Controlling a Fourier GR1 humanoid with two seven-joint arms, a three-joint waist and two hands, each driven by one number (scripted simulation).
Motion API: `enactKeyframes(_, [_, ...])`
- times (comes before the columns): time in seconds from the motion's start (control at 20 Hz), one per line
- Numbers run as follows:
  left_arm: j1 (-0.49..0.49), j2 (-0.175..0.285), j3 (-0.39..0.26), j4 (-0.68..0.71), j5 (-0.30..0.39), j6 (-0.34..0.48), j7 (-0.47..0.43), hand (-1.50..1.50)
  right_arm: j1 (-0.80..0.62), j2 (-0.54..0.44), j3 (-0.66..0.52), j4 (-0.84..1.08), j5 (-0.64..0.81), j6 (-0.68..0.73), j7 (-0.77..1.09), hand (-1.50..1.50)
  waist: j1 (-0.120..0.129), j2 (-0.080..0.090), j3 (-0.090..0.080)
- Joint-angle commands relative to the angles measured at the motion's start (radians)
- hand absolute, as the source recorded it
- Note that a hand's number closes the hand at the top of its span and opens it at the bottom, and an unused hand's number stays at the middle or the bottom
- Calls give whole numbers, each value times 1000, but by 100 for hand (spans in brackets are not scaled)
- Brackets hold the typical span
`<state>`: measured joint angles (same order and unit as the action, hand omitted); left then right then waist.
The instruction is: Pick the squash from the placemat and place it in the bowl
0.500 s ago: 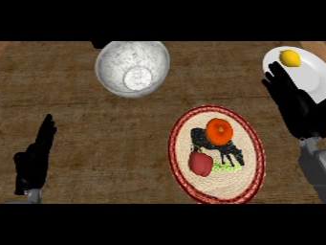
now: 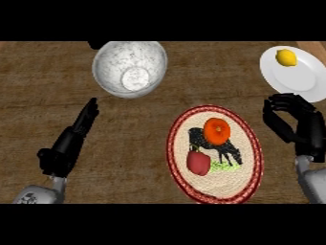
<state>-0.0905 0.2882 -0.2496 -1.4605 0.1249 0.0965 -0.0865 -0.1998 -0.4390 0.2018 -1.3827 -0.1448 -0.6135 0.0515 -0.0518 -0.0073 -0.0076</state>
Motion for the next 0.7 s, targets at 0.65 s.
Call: enactKeyframes(0.65, [-85, -8, -38, -73, 52, -119, 117, 0, -204, -180, 333, 69, 460, 205, 736, -150, 65, 2, -2])
